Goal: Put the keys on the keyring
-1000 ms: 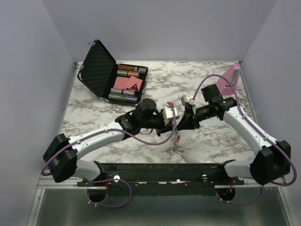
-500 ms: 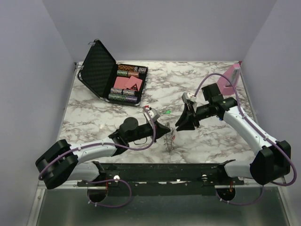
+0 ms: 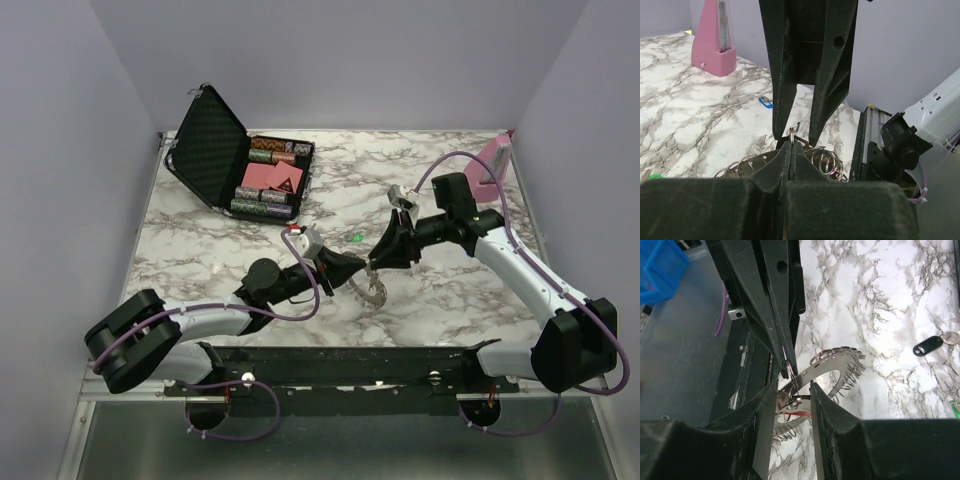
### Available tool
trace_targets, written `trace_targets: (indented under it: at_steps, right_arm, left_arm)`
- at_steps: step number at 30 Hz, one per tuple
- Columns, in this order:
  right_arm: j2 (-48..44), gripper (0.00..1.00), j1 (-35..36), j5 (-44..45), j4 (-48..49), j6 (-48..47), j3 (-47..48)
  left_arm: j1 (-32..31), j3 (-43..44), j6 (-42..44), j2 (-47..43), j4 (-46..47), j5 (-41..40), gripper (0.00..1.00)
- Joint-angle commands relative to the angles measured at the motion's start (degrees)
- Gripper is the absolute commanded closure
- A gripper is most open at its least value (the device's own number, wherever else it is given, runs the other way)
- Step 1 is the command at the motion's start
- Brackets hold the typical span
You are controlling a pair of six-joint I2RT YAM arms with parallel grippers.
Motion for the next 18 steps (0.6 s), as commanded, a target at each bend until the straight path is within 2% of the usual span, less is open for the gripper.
trace_targets:
  at_steps: [1, 6, 9, 15, 18]
  right_arm:
    - [-0.60, 0.60, -0.28, -1.76, 2.65, 2.46, -0.96]
    - [-0.43, 0.68, -0.19, -3.16, 3.88, 3.17, -1.83]
    - [-0.51, 0.80, -0.19, -3.95, 3.97, 3.25, -2.10]
    - [-0.78, 0.98, -0.19, -5.18, 3.18, 2.12, -2.19]
    - [-0.78, 1.00, -0.19, -4.84, 1.08, 0.10, -1.40]
  left_arm:
    - [-0.13, 0.40, -0.34, 0.49, 5.89, -0.37, 1.00]
    - [-0.13, 0.22, -1.04, 1.02, 7.38, -0.46, 1.00]
    - [-0.13, 0.13, -1.57, 1.55, 8.79, -0.63, 1.00]
    - [-0.13, 0.57, -2.10, 2.34, 9.40, -0.63, 1.00]
    - [-0.22, 0.83, -2.27, 2.34, 9.05, -0.28, 1.00]
